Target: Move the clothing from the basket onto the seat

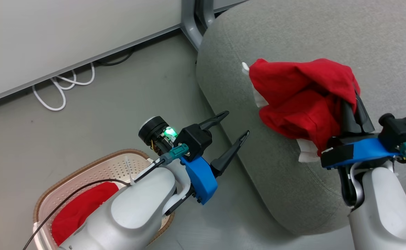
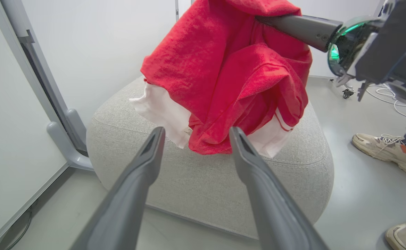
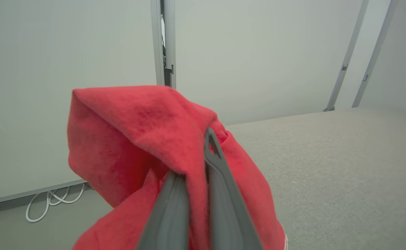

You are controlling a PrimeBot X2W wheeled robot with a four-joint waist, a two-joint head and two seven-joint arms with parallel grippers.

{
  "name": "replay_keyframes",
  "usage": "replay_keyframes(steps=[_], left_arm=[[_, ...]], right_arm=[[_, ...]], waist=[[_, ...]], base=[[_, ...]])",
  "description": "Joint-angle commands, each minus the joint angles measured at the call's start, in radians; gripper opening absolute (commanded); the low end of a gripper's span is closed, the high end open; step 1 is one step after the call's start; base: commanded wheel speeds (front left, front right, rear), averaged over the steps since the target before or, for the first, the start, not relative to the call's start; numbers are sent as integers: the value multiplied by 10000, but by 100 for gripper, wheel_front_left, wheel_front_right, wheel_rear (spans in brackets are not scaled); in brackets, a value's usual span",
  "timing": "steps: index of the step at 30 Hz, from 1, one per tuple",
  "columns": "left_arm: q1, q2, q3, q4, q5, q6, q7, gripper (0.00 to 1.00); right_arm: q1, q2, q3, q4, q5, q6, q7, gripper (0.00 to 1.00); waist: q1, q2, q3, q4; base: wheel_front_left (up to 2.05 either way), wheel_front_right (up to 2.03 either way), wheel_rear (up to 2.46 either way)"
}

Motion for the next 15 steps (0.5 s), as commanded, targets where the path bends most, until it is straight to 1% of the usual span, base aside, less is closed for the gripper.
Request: replay_keyframes(steps=[1,7,15], left_arm=[[110,44,-6,-54,4,-8,16,100],[140,23,-159,-149,-44,17,28,100],[55,55,-209,-239,-66,14,-49,100]], right_arm=[[136,-20,-76,-110,47,-3,-2,0],[655,2,-541,-267,84,-3,-2,0],[868,56,-728,-401,53,-3,-2,0]], waist=[[0,-1,70,-176],[0,-1,89,-363],[0,-1,189,-274]], base=[[0,0,0],[0,0,0],[0,0,0]])
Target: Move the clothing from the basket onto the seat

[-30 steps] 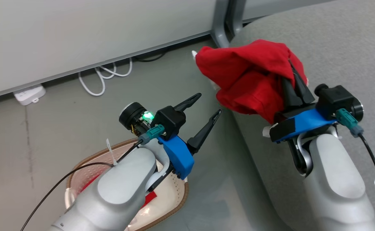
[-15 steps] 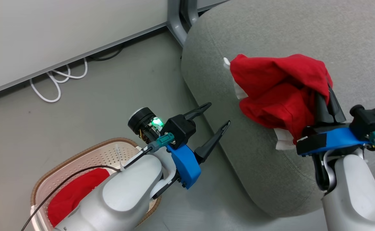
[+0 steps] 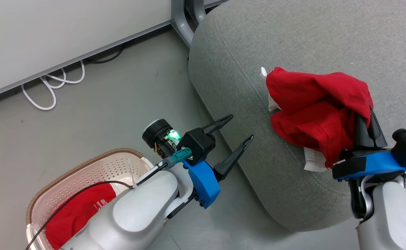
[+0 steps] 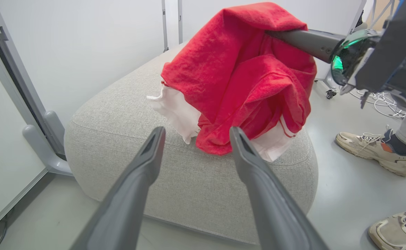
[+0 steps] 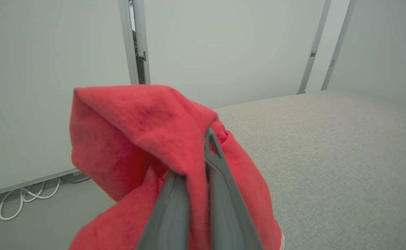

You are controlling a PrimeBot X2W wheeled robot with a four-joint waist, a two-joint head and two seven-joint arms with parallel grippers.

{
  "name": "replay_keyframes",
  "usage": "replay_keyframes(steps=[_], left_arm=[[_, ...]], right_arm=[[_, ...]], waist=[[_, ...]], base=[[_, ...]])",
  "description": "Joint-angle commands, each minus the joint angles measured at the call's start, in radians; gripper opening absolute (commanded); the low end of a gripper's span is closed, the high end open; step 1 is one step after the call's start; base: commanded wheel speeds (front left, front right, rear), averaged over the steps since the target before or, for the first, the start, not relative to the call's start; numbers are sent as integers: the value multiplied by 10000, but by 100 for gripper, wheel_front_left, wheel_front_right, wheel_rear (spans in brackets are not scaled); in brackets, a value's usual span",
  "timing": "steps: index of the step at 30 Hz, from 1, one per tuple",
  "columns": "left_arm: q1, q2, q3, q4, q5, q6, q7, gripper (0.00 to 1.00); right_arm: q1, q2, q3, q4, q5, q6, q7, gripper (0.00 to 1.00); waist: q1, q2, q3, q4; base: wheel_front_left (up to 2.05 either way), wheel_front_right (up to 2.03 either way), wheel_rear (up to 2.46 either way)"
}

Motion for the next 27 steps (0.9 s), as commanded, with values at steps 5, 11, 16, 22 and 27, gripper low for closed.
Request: replay_keyframes(steps=[5,11,16,22,27], left_arm=[[-143,100,-52,-129,59,79,-74,100],[-548,296,32,-431,197,194,-45,100],[-1157,562,101,-846,440,275,91,100],[-1925,910,212,-1360,715,314,289,100],[-2633,1257,327,-1923,996,335,466,100]], right_arm=[[-252,20,-96,-216,43,-3,-2,0],[-1216,-320,-545,-709,61,-3,-2,0],[-2665,-947,-1138,-1287,175,-3,-2,0],[-4216,-1862,-1995,-1645,294,-3,-2,0],[-5477,-2852,-2866,-1239,420,-3,-2,0]], waist=[[0,-1,225,125],[0,-1,1010,294],[0,-1,2155,504],[0,-1,3467,784],[0,-1,4637,1034]], base=[[0,0,0],[0,0,0],[0,0,0],[0,0,0],[0,0,0]])
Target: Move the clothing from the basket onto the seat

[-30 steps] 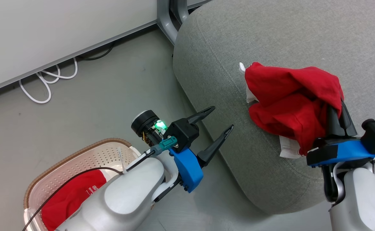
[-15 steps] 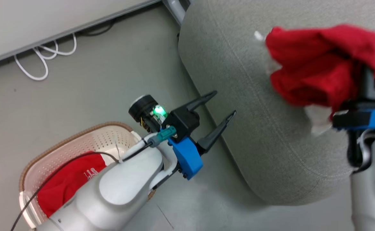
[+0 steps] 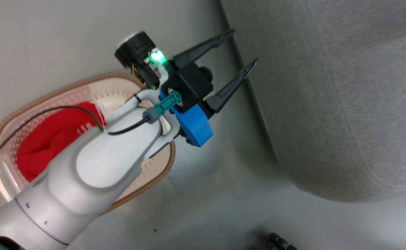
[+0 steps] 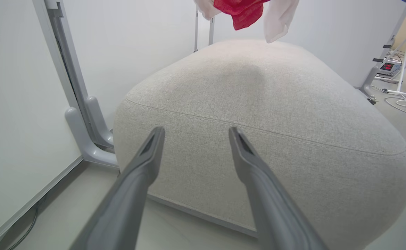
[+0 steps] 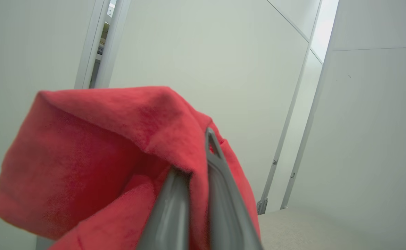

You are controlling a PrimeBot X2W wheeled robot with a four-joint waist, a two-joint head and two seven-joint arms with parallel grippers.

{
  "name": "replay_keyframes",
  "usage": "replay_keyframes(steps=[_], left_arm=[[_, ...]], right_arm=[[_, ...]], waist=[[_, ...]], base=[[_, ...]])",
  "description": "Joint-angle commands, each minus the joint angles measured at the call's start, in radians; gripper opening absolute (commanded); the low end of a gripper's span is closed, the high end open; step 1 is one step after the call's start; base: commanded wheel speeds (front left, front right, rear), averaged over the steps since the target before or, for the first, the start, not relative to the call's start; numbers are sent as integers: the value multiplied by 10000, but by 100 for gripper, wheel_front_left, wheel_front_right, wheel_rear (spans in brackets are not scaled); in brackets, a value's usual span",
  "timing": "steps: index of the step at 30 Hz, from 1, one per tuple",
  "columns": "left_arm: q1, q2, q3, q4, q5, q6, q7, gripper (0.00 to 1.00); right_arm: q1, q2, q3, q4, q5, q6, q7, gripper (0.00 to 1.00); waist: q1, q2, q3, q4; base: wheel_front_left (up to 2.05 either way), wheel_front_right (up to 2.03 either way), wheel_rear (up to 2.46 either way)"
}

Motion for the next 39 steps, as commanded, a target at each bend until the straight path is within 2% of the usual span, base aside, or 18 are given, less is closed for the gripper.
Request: replay_keyframes(steps=[1,5,8,17,22,26,27,28,29,39], left_arm=[[-151,119,48,-60,88,11,1,100],[-543,329,49,-444,277,37,121,100],[-667,447,60,-679,352,112,193,100],[-678,683,-4,-1147,392,219,288,100],[-619,710,-27,-1233,353,271,267,100],[-605,664,-59,-1174,321,287,198,100],[-589,651,-64,-1149,310,291,162,100],[-564,633,-71,-1121,293,296,123,100],[-539,610,-78,-1088,275,304,76,100],[143,137,-5,-323,-102,428,-704,100]], right_arm=[[-264,-117,-81,108,49,-3,-2,0],[-866,-898,-564,1045,4,-3,-2,0],[-1104,-1053,-903,1582,3,-3,-2,0],[-538,-368,-1666,3057,-410,-4,0,0],[-253,55,-1733,3700,-492,-3,-1,0],[-148,145,-1721,3968,-579,-3,-1,0],[-157,134,-1758,3973,-566,-3,-1,7],[-147,120,-1781,3966,-583,-4,-1,64],[-99,116,-1746,3927,-648,-3,-1,100],[1443,406,-1369,2852,-819,-4,-1,100]], waist=[[-2,0,880,319],[-2,0,1556,520],[-2,0,1887,600],[-2,0,2260,714],[-2,0,2266,752],[-2,0,2173,808],[-2,0,2122,822],[-2,0,2058,840],[-2,0,1980,863],[-2,0,329,1169]], base=[[0,0,0],[0,0,0],[0,0,0],[0,0,0],[0,0,0],[0,0,0],[0,0,0],[0,0,0],[0,0,0],[0,0,0]])
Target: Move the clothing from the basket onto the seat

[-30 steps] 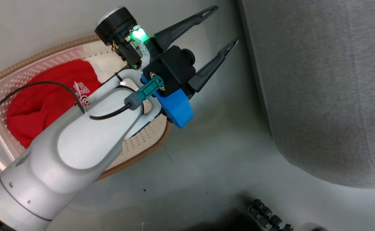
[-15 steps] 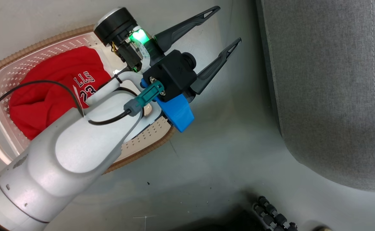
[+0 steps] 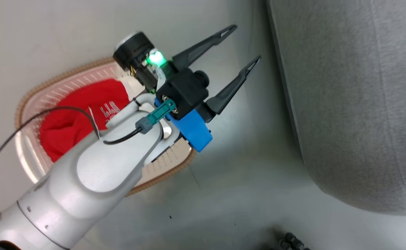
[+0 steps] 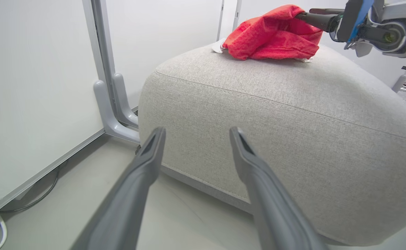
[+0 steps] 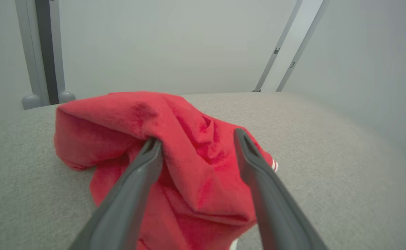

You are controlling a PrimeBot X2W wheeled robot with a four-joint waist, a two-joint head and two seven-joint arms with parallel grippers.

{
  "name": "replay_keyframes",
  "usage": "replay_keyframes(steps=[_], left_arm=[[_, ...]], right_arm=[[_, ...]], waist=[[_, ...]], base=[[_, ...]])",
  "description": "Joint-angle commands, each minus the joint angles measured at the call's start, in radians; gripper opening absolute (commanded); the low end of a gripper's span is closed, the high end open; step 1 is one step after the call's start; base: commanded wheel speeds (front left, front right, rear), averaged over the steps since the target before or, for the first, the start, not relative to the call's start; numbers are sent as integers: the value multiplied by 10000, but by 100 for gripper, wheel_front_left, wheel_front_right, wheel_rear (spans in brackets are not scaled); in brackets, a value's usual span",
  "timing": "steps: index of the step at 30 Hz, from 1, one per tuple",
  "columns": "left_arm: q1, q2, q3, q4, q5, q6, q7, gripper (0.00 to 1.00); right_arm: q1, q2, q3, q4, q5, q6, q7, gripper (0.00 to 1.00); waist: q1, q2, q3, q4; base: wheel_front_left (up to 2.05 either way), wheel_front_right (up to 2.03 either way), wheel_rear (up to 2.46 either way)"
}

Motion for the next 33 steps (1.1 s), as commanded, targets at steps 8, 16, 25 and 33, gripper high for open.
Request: replay_keyframes(steps=[8,16,25,33], left_arm=[[1301,-234,936,267,-389,419,-326,100],[2989,-417,2834,-184,-103,655,-332,100],[4785,-929,4831,-229,564,580,-328,100],[6269,-1330,6448,-471,1281,364,-328,100]], right_arm=[[1663,272,730,-1083,87,-4,-1,100],[2460,616,1993,-1889,16,-3,-1,100],[3462,1136,3322,-2434,164,-3,-1,100],[4477,1741,4263,-2800,333,-3,-1,100]], waist=[[-1,0,-2278,582],[-1,0,-3788,1122],[-1,0,-5188,1894],[-1,0,-6039,2420]], base=[[0,0,0],[0,0,0],[0,0,0],[0,0,0]])
